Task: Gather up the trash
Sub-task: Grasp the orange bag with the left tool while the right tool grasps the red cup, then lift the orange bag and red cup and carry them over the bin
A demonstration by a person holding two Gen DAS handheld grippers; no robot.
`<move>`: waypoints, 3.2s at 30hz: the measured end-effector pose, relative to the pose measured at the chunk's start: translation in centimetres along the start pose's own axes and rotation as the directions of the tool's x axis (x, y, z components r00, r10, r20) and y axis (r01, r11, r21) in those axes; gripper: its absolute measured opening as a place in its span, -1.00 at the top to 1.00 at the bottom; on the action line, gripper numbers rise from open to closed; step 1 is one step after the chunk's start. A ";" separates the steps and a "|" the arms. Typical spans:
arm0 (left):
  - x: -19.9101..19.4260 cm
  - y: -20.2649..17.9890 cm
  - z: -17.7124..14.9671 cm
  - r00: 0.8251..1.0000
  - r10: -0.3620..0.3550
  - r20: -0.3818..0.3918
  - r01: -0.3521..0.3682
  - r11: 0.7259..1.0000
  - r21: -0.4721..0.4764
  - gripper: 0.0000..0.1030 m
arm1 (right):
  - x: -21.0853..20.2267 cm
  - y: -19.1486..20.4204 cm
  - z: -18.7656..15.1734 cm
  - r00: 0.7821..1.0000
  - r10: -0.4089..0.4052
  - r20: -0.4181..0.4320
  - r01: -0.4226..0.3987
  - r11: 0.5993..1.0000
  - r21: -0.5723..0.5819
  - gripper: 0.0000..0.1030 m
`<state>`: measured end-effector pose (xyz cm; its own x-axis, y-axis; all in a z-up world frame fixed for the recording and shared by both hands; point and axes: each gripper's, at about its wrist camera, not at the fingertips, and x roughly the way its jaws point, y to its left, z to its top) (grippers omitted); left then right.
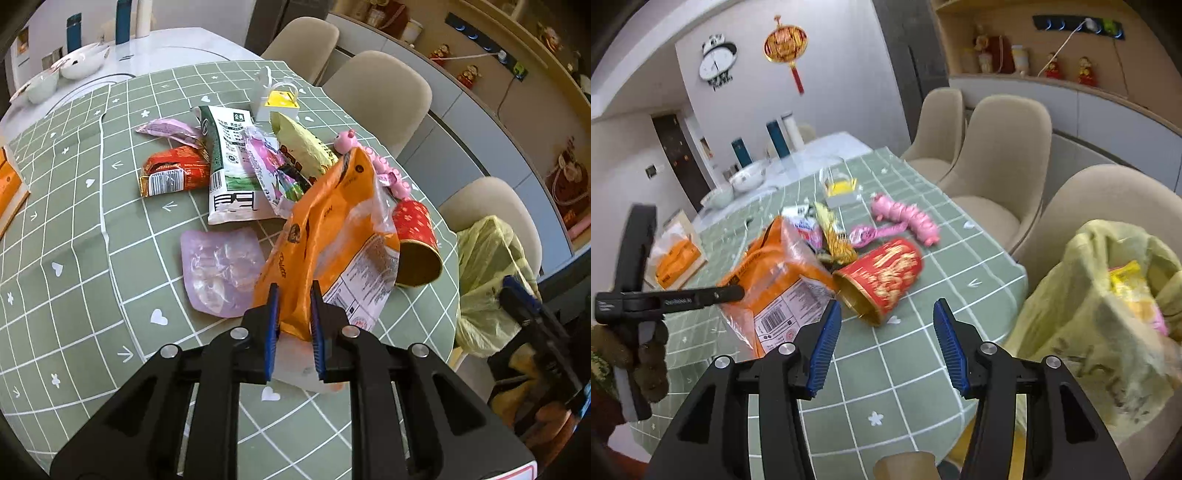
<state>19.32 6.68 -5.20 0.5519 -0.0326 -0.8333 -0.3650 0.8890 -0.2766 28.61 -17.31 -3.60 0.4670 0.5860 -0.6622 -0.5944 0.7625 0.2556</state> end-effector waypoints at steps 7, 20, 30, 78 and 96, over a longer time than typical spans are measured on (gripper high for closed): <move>-2.2 0.0 0.2 0.996 -0.006 0.088 0.003 1.000 0.025 0.48 | 4.8 1.2 2.5 0.999 -0.034 0.029 0.034 0.999 0.005 0.05; -0.4 2.4 -0.7 0.999 0.032 0.005 -0.033 0.999 0.037 0.37 | 9.6 -0.4 0.4 0.978 0.194 -0.078 -0.171 0.957 0.232 -0.07; -0.6 3.6 -1.3 0.999 0.051 0.008 -0.051 0.999 0.008 0.37 | 9.1 2.6 1.5 0.988 0.102 -0.113 -0.096 0.994 0.058 0.14; 0.1 -29.2 8.9 0.965 -0.243 0.102 0.163 0.854 0.495 0.77 | -17.3 -19.7 -1.8 0.892 -0.413 0.182 0.345 0.885 0.313 0.14; 14.6 -41.5 3.6 0.947 -0.132 -0.294 0.307 0.649 0.696 0.74 | -19.4 -24.4 -3.1 0.849 -0.523 0.078 0.455 0.798 0.395 0.14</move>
<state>45.24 -29.10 -4.20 0.3502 -0.2829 -0.8929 0.4546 0.8848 -0.1020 32.02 -48.11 0.87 0.7584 0.1202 -0.6407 -0.0029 0.9834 0.1812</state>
